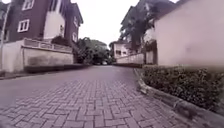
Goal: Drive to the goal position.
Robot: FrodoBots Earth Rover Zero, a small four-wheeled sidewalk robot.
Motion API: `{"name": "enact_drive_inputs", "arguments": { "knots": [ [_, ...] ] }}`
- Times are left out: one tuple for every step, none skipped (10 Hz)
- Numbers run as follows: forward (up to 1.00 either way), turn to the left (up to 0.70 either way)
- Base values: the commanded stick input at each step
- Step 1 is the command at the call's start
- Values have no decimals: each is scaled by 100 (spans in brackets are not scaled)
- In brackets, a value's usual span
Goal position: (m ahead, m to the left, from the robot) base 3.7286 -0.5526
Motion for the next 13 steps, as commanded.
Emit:
{"name": "enact_drive_inputs", "arguments": {
  "knots": [
    [70,0],
    [70,0],
    [70,0],
    [70,0],
    [70,0],
    [70,0],
    [70,0],
    [70,0],
    [70,0],
    [70,0],
    [70,0],
    [70,0],
    [70,0]
  ]
}}
